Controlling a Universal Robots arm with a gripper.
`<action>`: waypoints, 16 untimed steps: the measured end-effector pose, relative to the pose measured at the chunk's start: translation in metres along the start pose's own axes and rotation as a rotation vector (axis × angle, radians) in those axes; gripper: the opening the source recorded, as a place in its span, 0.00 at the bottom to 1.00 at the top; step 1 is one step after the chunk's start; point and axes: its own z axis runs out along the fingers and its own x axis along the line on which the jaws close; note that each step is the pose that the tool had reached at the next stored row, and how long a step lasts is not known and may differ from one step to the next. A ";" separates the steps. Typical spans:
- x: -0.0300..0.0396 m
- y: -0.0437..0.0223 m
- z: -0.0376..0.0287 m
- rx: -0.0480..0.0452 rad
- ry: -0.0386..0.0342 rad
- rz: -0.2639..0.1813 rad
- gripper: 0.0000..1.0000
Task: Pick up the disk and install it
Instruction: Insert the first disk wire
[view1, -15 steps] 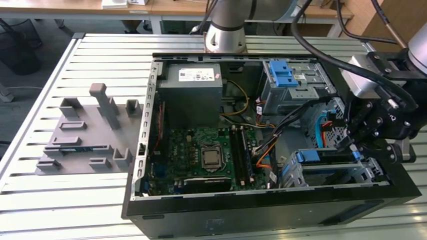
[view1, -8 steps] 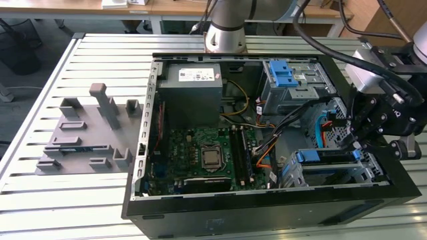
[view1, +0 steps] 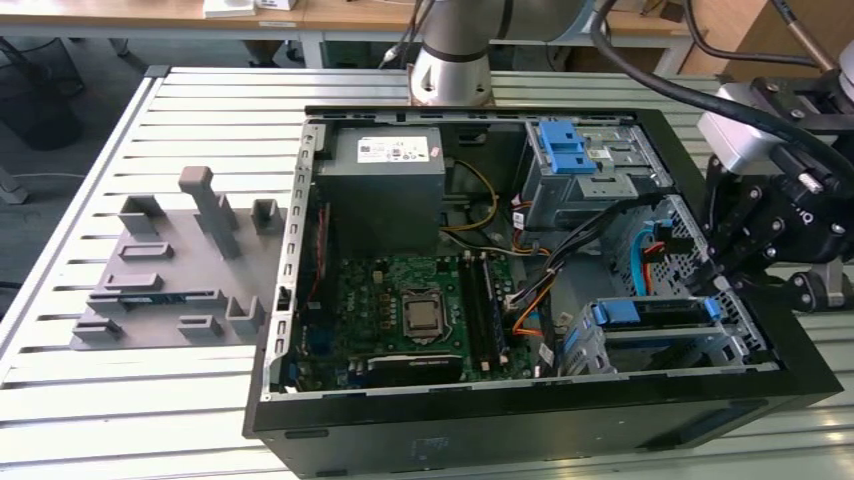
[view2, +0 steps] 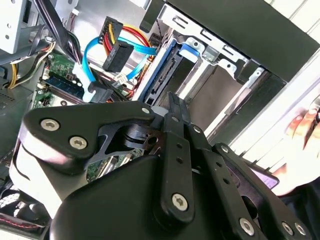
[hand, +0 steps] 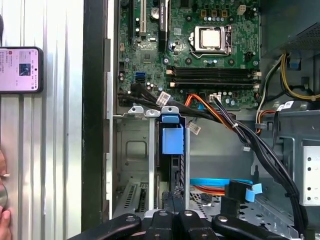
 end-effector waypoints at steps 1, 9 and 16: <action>-0.0002 0.0000 -0.0011 0.0013 0.0000 0.000 0.11; -0.0110 0.0001 -0.0033 0.0185 -0.0002 -0.001 0.11; -0.0285 -0.0004 -0.0027 0.0219 0.0007 -0.001 0.11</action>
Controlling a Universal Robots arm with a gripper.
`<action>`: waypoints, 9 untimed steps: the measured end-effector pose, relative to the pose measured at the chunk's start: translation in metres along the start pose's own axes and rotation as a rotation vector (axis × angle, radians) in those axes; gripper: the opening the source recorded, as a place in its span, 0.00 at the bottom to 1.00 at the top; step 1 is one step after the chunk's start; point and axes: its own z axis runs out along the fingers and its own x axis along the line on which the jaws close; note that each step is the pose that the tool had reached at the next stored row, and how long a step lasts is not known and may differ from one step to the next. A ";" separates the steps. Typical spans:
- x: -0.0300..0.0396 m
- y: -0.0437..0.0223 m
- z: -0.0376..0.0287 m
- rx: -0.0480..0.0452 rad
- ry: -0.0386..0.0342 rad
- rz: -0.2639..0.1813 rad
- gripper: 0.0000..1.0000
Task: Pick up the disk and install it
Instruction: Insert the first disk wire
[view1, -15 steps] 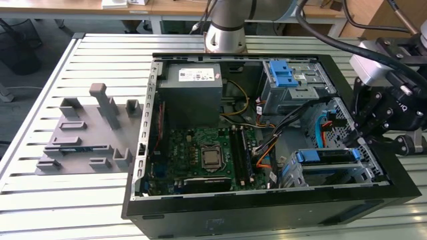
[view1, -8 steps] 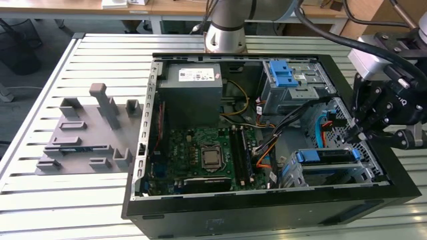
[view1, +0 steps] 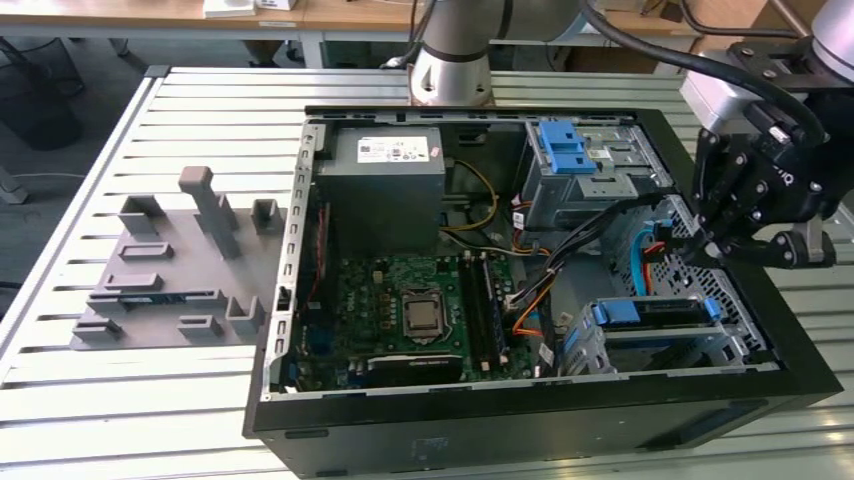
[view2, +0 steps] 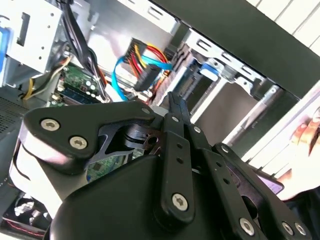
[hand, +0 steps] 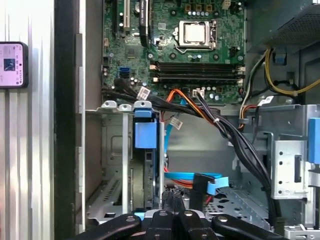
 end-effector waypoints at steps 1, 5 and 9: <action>-0.0023 -0.0003 0.0001 0.0012 0.0001 0.000 0.11; -0.0106 -0.0008 0.0004 0.0056 0.0000 0.000 0.11; -0.0180 -0.0012 0.0006 0.0083 -0.0002 0.000 0.11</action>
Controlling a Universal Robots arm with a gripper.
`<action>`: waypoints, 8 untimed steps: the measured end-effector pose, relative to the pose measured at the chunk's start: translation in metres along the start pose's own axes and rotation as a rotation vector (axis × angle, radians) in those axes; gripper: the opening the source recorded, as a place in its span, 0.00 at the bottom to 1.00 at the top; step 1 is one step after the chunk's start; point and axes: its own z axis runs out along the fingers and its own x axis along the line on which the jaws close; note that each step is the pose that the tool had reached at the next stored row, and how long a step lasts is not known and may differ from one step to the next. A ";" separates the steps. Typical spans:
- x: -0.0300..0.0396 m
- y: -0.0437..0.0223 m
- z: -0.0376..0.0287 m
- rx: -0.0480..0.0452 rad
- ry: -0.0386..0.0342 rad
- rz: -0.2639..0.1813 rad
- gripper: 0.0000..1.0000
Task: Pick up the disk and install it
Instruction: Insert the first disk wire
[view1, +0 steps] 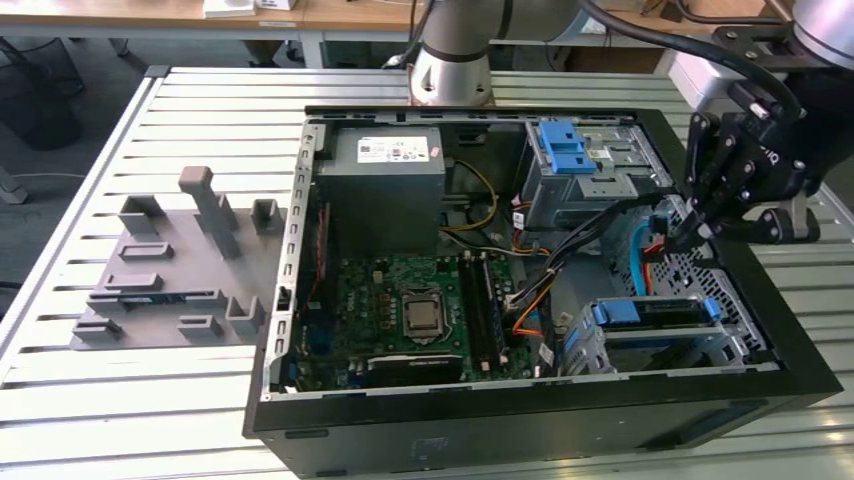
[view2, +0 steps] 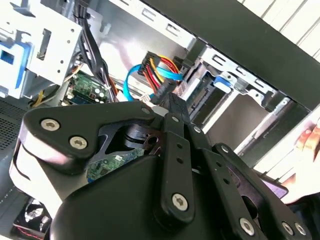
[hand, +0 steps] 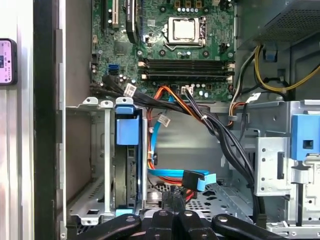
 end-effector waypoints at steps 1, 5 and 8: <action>-0.0011 -0.0001 0.0000 0.0003 0.0001 0.000 0.11; -0.0016 -0.0009 0.0001 0.0009 0.0028 0.000 0.11; -0.0027 -0.0009 0.0001 0.0009 0.0037 0.000 0.11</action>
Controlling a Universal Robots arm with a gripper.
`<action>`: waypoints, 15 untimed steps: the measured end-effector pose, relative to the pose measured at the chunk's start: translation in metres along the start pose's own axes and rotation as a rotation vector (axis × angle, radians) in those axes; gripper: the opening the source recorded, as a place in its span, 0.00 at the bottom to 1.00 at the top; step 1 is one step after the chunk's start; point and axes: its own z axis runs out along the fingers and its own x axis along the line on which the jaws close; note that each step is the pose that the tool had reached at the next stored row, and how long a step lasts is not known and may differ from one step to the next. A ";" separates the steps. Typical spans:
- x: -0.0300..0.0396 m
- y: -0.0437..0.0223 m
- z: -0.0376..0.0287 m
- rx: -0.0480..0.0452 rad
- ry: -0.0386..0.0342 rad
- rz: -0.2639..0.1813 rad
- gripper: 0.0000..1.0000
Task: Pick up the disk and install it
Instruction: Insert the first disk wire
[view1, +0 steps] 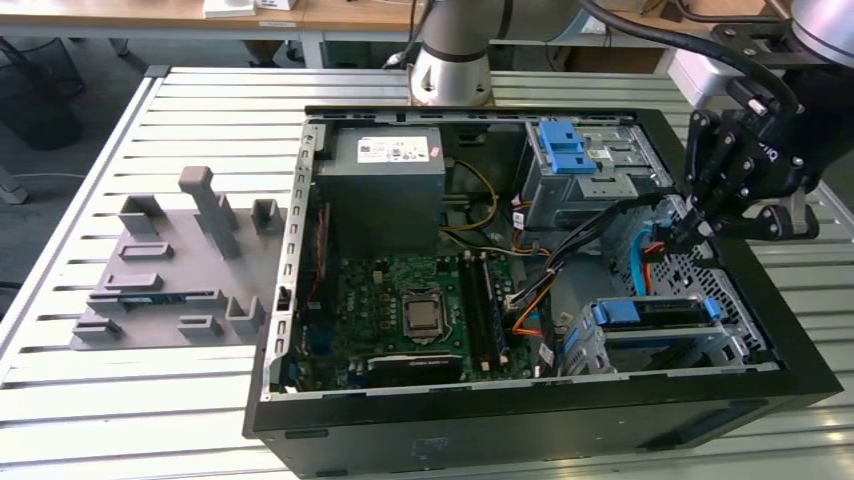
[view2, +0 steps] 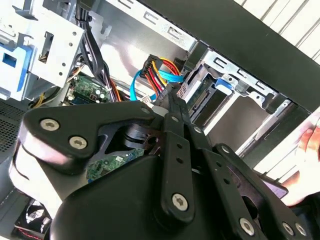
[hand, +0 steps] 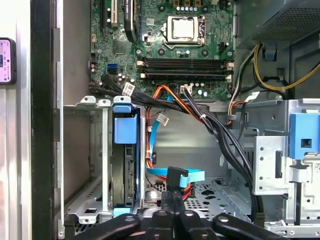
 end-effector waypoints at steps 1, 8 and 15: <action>-0.0012 0.0000 0.0001 0.0000 0.0006 0.000 0.11; -0.0078 0.0001 0.0027 0.0001 0.0128 0.000 0.24; -0.0111 0.0002 0.0085 0.0002 0.0311 0.000 0.31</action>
